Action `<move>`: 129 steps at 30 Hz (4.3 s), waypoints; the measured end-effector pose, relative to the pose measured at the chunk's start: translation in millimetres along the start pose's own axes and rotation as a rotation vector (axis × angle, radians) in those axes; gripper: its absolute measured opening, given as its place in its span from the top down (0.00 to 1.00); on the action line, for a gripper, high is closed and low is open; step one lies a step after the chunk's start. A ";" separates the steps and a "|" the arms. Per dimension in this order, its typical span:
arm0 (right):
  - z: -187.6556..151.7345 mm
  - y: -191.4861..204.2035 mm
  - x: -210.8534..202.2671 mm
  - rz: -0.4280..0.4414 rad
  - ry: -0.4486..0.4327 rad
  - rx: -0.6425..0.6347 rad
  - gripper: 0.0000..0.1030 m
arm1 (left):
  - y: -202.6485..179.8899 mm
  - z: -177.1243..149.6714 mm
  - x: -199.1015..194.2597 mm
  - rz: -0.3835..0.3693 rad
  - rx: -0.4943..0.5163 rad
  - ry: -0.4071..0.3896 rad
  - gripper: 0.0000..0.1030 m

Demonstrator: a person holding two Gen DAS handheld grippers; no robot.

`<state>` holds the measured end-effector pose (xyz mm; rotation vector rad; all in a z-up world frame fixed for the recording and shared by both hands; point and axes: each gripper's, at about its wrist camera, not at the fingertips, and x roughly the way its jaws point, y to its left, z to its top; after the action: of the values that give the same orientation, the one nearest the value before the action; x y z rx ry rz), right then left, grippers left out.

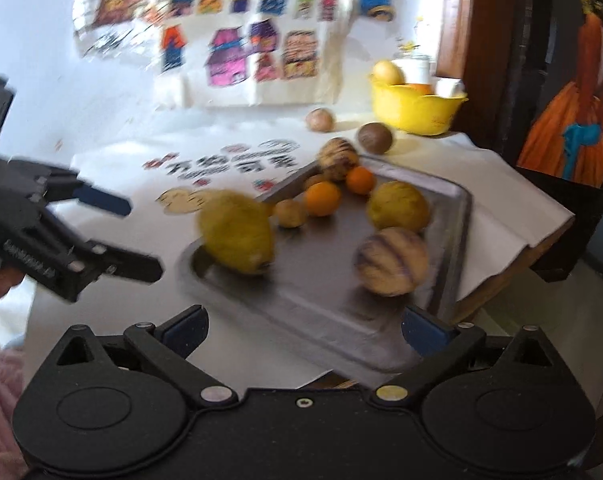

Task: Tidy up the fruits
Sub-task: 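Move the left gripper to a small brown fruit while the right gripper approaches the brown kiwi, then close the left gripper on the brown fruit while the right gripper closes on the kiwi, then carry the brown fruit with the left gripper while the right gripper carries the kiwi over the tray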

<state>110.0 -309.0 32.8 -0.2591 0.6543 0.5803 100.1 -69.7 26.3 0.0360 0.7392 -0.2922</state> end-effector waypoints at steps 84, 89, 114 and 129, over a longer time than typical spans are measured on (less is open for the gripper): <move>213.0 -148.8 304.9 0.054 0.085 -0.022 0.14 | 177.0 216.4 275.8 0.113 -0.067 -0.078 0.05; 212.5 -143.6 313.8 0.065 0.104 -0.051 0.20 | 176.4 218.5 281.6 0.109 -0.058 -0.065 0.13; 203.3 -139.9 317.8 0.110 0.050 -0.056 0.35 | 164.0 219.6 278.2 0.083 -0.049 -0.044 0.51; 188.7 -165.7 253.1 0.097 -0.034 -0.023 0.35 | 137.9 224.4 229.7 0.034 -0.060 -0.097 0.51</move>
<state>463.1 -260.4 24.5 -0.2391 0.6304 0.6838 446.7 -25.1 29.2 -0.0219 0.6499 -0.2374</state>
